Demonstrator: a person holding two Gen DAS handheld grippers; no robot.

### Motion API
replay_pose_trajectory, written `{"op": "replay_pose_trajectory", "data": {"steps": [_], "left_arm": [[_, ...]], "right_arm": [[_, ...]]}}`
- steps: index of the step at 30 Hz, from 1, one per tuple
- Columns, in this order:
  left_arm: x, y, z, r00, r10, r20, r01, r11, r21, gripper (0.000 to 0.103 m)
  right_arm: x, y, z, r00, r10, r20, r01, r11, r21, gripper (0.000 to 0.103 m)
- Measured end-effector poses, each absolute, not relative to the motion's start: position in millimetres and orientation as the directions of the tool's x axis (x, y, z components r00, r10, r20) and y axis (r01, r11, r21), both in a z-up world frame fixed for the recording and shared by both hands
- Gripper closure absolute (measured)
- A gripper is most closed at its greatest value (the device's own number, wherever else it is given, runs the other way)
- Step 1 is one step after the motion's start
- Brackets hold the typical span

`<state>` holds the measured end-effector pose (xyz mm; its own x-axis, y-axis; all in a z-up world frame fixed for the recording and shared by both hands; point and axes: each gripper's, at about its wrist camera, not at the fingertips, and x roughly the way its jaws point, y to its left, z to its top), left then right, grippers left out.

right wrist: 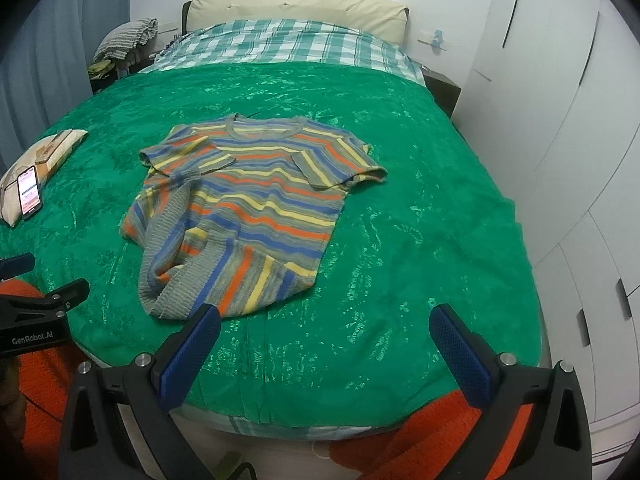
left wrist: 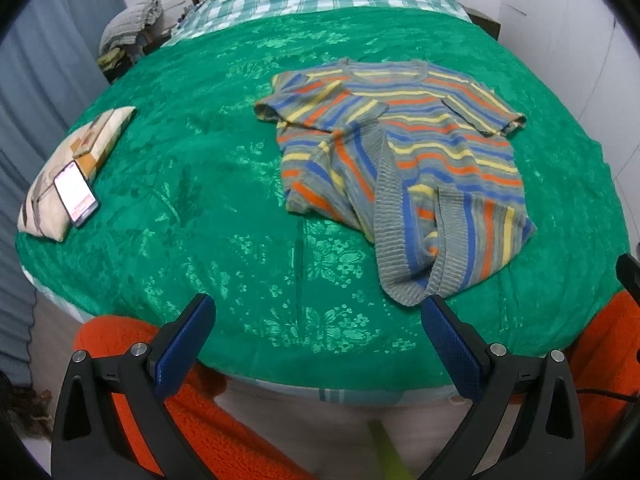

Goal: Fold small clothes
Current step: 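Move both grippers toward the striped sweater on the bed, then grasp the sweater hem with both grippers, pull it flat, then release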

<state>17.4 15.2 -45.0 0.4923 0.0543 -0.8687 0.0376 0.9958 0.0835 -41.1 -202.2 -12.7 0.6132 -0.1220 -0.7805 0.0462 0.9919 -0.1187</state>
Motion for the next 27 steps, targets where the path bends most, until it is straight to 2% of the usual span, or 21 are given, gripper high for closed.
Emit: {"op": "replay_pose_trajectory", "data": {"steps": [2, 8, 14, 17, 19, 20, 21, 23, 27], "left_arm": [[22, 21, -47, 0.485, 0.033, -0.874, 0.047, 0.997, 0.063, 0.0], [46, 60, -65, 0.449, -0.119, -0.885, 0.051, 0.993, -0.108, 0.0], [107, 30, -84, 0.373, -0.355, -0.857, 0.176, 0.934, -0.31, 0.002], [152, 1, -101, 0.33, -0.366, -0.87, 0.209, 0.927, -0.311, 0.003], [173, -10, -115, 0.32, -0.326, -0.89, 0.196, 0.941, -0.275, 0.018], [182, -15, -125, 0.296, -0.319, -0.901, 0.193, 0.943, -0.27, 0.047], [187, -17, -134, 0.27, -0.31, -0.911, 0.185, 0.946, -0.267, 0.091], [179, -4, -131, 0.292, -0.344, -0.892, 0.164, 0.937, -0.308, 0.095], [110, 44, -89, 0.383, -0.424, -0.821, 0.193, 0.906, -0.378, 0.096]], "right_arm": [[-42, -202, -12, 0.617, -0.115, -0.778, 0.039, 0.992, -0.116, 0.0], [-29, -211, -20, 0.638, -0.02, -0.77, -0.034, 0.998, -0.055, 0.0], [38, -191, -69, 0.489, 0.243, -0.838, -0.264, 0.957, 0.123, 0.001], [71, -167, -99, 0.413, 0.324, -0.851, -0.394, 0.906, 0.153, 0.004], [93, -149, -121, 0.384, 0.279, -0.88, -0.462, 0.884, 0.078, 0.012], [99, -143, -130, 0.374, 0.272, -0.887, -0.479, 0.875, 0.067, 0.026], [105, -140, -138, 0.345, 0.293, -0.892, -0.496, 0.863, 0.091, 0.055], [110, -139, -148, 0.271, 0.362, -0.892, -0.508, 0.841, 0.187, 0.092], [70, -168, -107, 0.326, 0.416, -0.849, -0.506, 0.835, 0.215, 0.093]]}}
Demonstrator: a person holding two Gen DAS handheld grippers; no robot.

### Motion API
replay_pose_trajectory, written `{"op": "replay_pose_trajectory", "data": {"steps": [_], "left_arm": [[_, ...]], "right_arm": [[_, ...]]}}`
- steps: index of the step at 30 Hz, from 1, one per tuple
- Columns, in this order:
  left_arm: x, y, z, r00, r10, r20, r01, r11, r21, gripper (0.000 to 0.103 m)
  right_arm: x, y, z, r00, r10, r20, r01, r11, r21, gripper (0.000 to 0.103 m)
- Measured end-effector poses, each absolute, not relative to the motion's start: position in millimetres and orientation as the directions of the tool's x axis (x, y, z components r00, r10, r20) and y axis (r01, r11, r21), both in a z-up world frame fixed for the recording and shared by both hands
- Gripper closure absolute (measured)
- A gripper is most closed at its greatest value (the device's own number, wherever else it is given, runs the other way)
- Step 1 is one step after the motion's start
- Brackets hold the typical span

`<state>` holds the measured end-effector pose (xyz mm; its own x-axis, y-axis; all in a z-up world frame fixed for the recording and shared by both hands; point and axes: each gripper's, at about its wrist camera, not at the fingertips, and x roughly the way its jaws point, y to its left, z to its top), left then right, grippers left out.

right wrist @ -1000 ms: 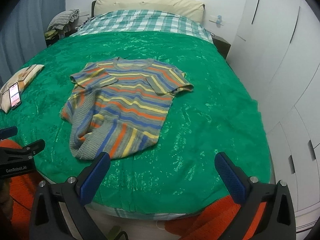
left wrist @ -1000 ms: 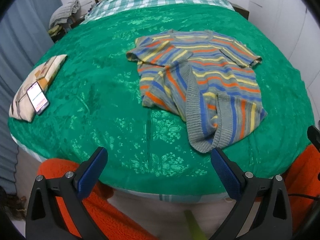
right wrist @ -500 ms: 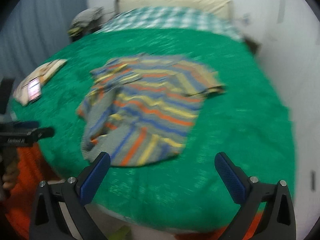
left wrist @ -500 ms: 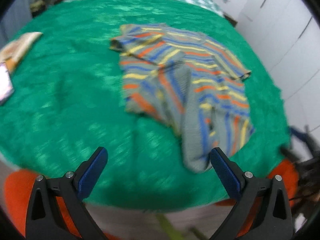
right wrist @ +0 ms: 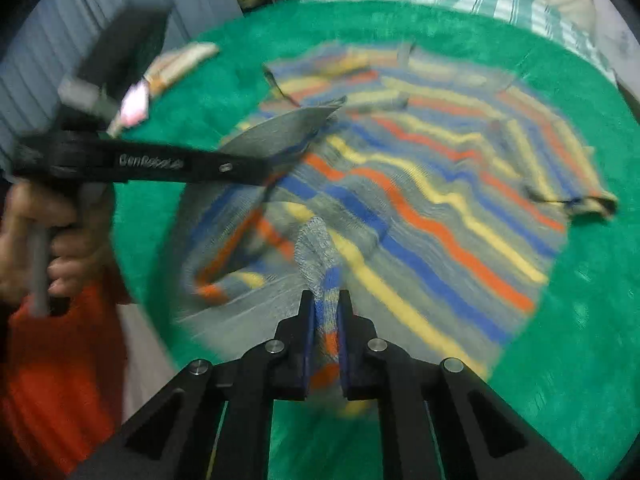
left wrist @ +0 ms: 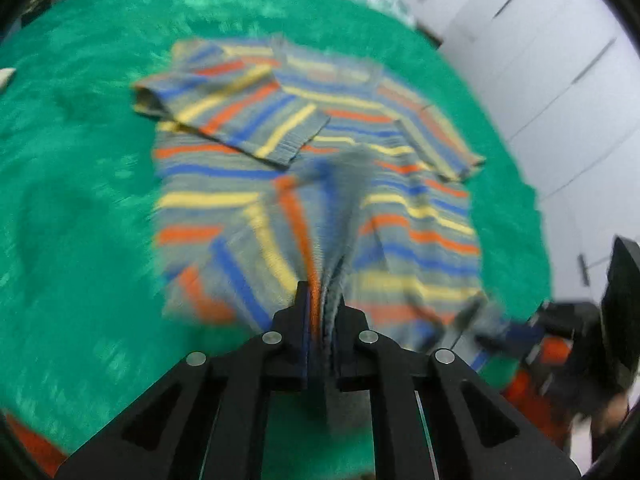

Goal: Fold small clothes
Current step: 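Grasp the sweater hem with both grippers, pull it flat, then release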

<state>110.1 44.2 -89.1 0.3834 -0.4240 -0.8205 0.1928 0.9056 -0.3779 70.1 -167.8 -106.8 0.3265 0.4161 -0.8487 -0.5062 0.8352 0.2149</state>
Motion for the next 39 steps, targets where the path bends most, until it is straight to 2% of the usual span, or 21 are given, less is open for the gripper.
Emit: {"op": "replay_pose_trajectory", "data": {"steps": [2, 5, 6, 7, 8, 9, 10, 12, 13, 17, 18, 19, 20, 21, 22, 25, 29, 35, 37, 38, 39], "left_arm": [[78, 67, -81, 0.383, -0.428, -0.818, 0.187, 0.904, -0.386, 0.096], [23, 91, -101, 0.269, -0.364, -0.892, 0.157, 0.93, -0.332, 0.095], [8, 96, -113, 0.209, -0.309, -0.928, 0.138, 0.948, -0.285, 0.09], [1, 99, -119, 0.181, -0.286, -0.941, 0.128, 0.956, -0.265, 0.08], [-5, 105, -121, 0.168, -0.272, -0.948, 0.114, 0.96, -0.255, 0.073], [-8, 114, -117, 0.192, -0.279, -0.941, 0.091, 0.96, -0.266, 0.057], [-7, 121, -112, 0.225, -0.285, -0.932, 0.071, 0.958, -0.276, 0.038], [2, 135, -103, 0.317, -0.271, -0.909, 0.013, 0.959, -0.282, 0.023], [12, 139, -102, 0.355, -0.264, -0.897, -0.007, 0.958, -0.285, 0.02], [49, 126, -139, 0.318, -0.18, -0.931, 0.006, 0.982, -0.188, 0.021], [55, 118, -153, 0.28, -0.147, -0.949, 0.022, 0.989, -0.147, 0.027], [57, 117, -163, 0.246, -0.131, -0.96, 0.029, 0.991, -0.128, 0.04], [57, 115, -170, 0.229, -0.126, -0.965, 0.032, 0.992, -0.122, 0.047], [55, 114, -168, 0.243, -0.15, -0.958, 0.036, 0.989, -0.145, 0.076], [55, 114, -164, 0.24, -0.193, -0.951, 0.049, 0.981, -0.186, 0.101], [37, 123, -141, 0.266, -0.241, -0.934, 0.064, 0.971, -0.232, 0.1], [21, 126, -151, 0.183, -0.157, -0.971, 0.069, 0.987, -0.146, 0.1], [33, 103, -170, 0.139, -0.022, -0.99, 0.082, 0.997, -0.011, 0.099], [30, 103, -169, 0.148, -0.014, -0.989, 0.081, 0.997, -0.002, 0.088], [25, 107, -165, 0.15, -0.009, -0.989, 0.072, 0.997, 0.002, 0.084], [22, 113, -157, 0.157, -0.007, -0.988, 0.053, 0.999, 0.001, 0.073]], "right_arm": [[37, -195, -82, 0.353, 0.428, -0.832, -0.506, 0.835, 0.215, 0.093], [-6, -231, -73, 0.352, 0.361, -0.863, -0.472, 0.865, 0.169, 0.088], [-19, -243, -80, 0.334, 0.312, -0.889, -0.438, 0.887, 0.147, 0.076], [-24, -249, -85, 0.319, 0.282, -0.905, -0.413, 0.901, 0.135, 0.065], [-30, -258, -94, 0.29, 0.241, -0.926, -0.373, 0.92, 0.123, 0.041], [-36, -268, -102, 0.267, 0.219, -0.939, -0.327, 0.937, 0.125, 0.035], [-40, -279, -106, 0.26, 0.23, -0.938, -0.282, 0.947, 0.154, 0.035], [-42, -296, -104, 0.261, 0.278, -0.924, -0.201, 0.952, 0.23, 0.035], [-41, -304, -103, 0.274, 0.316, -0.908, -0.147, 0.947, 0.285, 0.035], [-20, -317, -128, 0.251, 0.474, -0.844, 0.02, 0.869, 0.494, 0.034], [-15, -311, -139, 0.215, 0.478, -0.852, 0.039, 0.867, 0.496, 0.034], [-11, -303, -154, 0.157, 0.468, -0.869, 0.046, 0.876, 0.48, 0.035], [-8, -294, -161, 0.125, 0.468, -0.875, 0.034, 0.88, 0.475, 0.049], [-8, -286, -165, 0.102, 0.475, -0.874, 0.004, 0.878, 0.478, 0.086], [-8, -281, -164, 0.1, 0.469, -0.878, -0.008, 0.882, 0.47, 0.096], [-15, -289, -141, 0.135, 0.449, -0.883, 0.023, 0.89, 0.456, 0.097], [-20, -290, -124, 0.144, 0.334, -0.932, 0.013, 0.941, 0.339, 0.097], [-9, -277, -184, 0.023, 0.264, -0.964, 0.067, 0.962, 0.265, 0.097], [-7, -275, -178, 0.033, 0.257, -0.966, 0.063, 0.964, 0.259, 0.097], [-8, -273, -175, 0.038, 0.258, -0.965, 0.056, 0.964, 0.26, 0.09], [-8, -276, -173, 0.043, 0.266, -0.963, 0.054, 0.962, 0.268, 0.078]]}}
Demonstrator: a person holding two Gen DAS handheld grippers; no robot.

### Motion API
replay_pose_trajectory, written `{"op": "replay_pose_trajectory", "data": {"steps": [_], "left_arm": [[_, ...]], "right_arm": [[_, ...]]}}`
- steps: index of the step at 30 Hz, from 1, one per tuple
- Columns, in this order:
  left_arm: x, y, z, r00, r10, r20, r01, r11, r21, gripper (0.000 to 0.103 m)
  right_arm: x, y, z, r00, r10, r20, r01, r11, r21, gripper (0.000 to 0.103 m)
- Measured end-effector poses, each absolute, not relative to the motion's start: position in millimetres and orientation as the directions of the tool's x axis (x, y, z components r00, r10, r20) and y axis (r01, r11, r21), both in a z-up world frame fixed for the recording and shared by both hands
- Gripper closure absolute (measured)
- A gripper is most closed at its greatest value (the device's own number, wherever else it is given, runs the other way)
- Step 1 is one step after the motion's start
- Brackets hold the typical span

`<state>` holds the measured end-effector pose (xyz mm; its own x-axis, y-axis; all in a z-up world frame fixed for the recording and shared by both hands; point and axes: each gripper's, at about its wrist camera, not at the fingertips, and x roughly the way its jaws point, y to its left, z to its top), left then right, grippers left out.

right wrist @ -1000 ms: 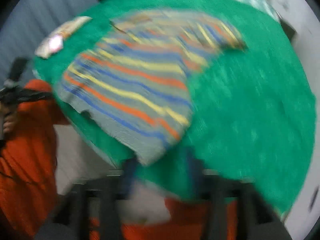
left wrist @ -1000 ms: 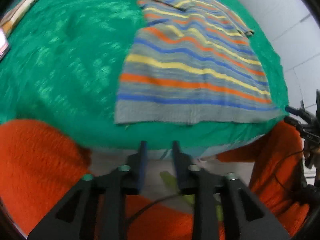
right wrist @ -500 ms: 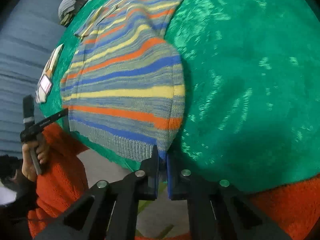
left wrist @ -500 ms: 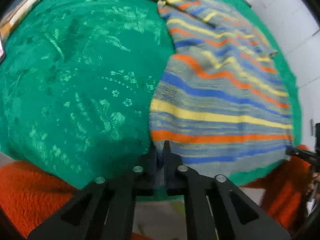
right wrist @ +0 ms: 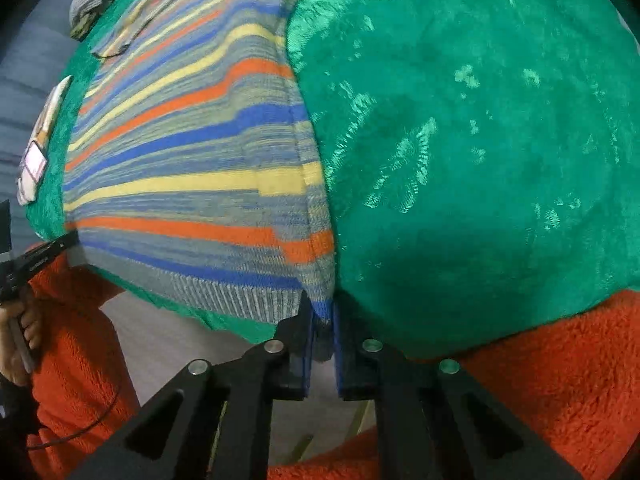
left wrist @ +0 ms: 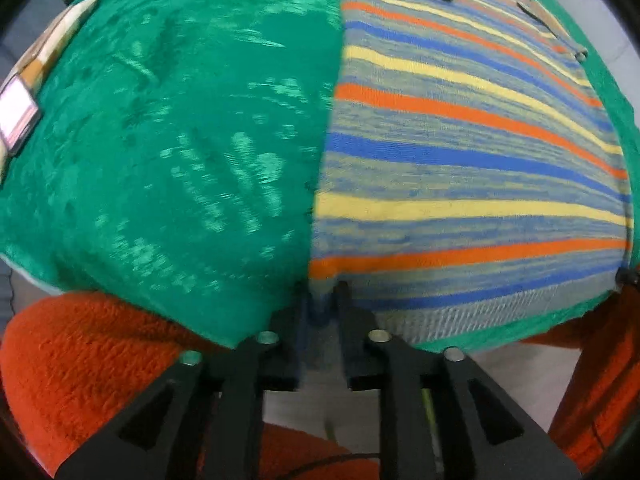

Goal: Fold small clothes
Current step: 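Grasp the sweater hem with both grippers, pull it flat, then release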

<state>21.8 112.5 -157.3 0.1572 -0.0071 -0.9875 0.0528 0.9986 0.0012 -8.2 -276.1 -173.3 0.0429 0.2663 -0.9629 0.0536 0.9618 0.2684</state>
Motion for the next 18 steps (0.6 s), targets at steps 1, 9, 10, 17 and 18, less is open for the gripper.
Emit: {"op": "replay_pose_trajectory", "data": {"steps": [1, 9, 10, 17, 18], "left_arm": [[19, 110, -149, 0.173, -0.004, -0.985, 0.037, 0.999, 0.002, 0.064], [41, 132, -52, 0.532, -0.014, -0.847, -0.044, 0.998, -0.044, 0.019], [49, 129, -52, 0.564, -0.022, -0.826, -0.044, 0.997, -0.057, 0.017], [76, 87, -123, 0.559, -0.038, -0.828, -0.028, 0.997, -0.065, 0.019], [74, 86, -131, 0.532, -0.035, -0.846, -0.014, 0.999, -0.05, 0.019]], "right_arm": [[-10, -279, -166, 0.044, 0.26, -0.965, 0.056, 0.963, 0.262, 0.073], [50, -290, -23, 0.375, 0.059, -0.925, -0.13, 0.991, 0.01, 0.041], [72, -285, -13, 0.418, 0.058, -0.907, -0.171, 0.985, -0.015, 0.037], [238, -216, -68, 0.443, 0.194, -0.875, -0.393, 0.92, 0.004, 0.037], [260, -208, -86, 0.429, 0.184, -0.884, -0.379, 0.925, 0.009, 0.04]]}}
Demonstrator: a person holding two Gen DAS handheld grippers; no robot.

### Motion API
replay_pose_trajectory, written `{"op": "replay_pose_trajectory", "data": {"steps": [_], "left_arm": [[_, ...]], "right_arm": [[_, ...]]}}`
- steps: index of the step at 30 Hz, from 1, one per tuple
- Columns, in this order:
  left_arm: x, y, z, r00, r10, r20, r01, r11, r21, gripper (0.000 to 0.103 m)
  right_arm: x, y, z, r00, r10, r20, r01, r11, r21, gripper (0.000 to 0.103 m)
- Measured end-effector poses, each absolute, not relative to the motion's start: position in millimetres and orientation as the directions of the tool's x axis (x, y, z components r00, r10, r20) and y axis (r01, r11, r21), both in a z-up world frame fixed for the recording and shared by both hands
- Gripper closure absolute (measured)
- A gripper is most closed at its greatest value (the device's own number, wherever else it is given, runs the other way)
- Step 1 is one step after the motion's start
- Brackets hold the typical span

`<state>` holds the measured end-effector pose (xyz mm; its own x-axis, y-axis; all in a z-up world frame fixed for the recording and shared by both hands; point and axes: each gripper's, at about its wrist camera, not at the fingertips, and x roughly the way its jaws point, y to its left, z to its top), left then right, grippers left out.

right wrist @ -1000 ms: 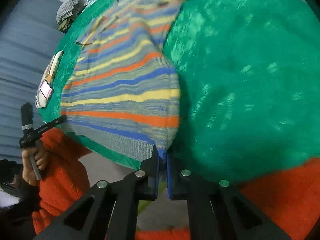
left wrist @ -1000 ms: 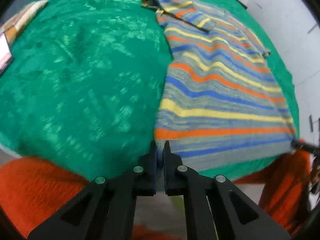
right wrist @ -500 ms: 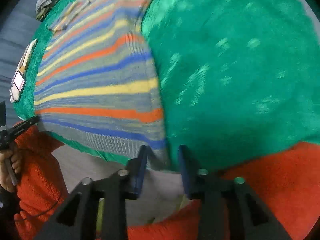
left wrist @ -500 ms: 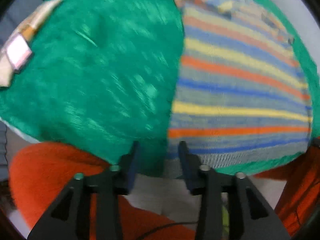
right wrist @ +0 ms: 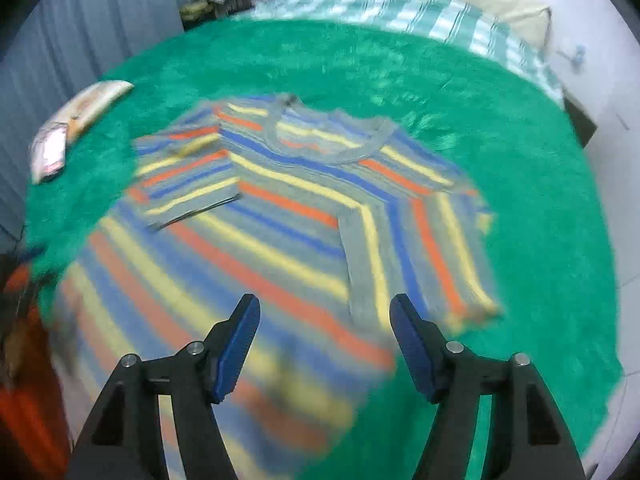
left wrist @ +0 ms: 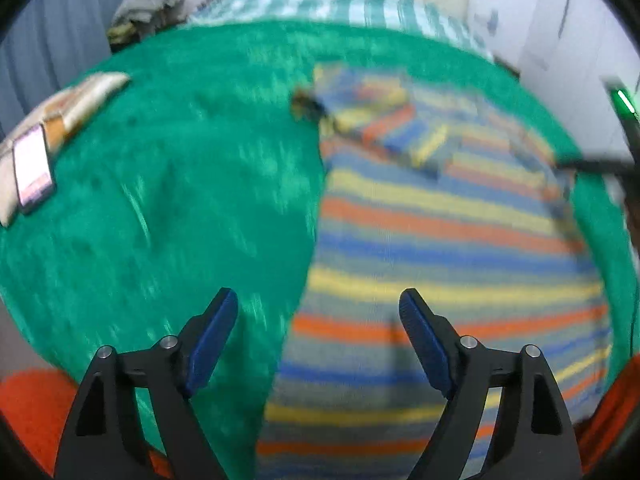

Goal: Fold small clothes
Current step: 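Grasp the sweater hem with both grippers, pull it flat, then release, then grasp a sleeve cuff with the right gripper and lay it across the body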

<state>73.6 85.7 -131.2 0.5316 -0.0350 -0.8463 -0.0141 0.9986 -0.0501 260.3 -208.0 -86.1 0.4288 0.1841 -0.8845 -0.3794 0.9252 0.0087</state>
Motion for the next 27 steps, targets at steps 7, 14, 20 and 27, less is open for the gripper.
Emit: {"op": "replay_pose_trajectory", "data": {"steps": [7, 14, 20, 27], "left_arm": [[79, 87, -139, 0.511, -0.025, -0.859, -0.027, 0.999, -0.045, 0.018], [95, 89, -151, 0.496, -0.07, -0.865, -0.066, 0.991, -0.118, 0.018], [92, 82, -152, 0.5, -0.046, -0.865, -0.062, 0.994, -0.088, 0.018], [91, 77, -156, 0.5, -0.025, -0.866, -0.054, 0.997, -0.06, 0.017]], "right_arm": [[308, -270, -125, 0.45, 0.266, -0.853, -0.117, 0.964, 0.238, 0.096], [254, -472, -57, 0.605, 0.04, -0.795, 0.268, 0.93, 0.251, 0.096], [230, -531, -97, 0.531, 0.013, -0.848, 0.397, 0.88, 0.262, 0.096], [220, -532, -156, 0.574, 0.198, -0.794, 0.45, 0.734, 0.509, 0.074]]}}
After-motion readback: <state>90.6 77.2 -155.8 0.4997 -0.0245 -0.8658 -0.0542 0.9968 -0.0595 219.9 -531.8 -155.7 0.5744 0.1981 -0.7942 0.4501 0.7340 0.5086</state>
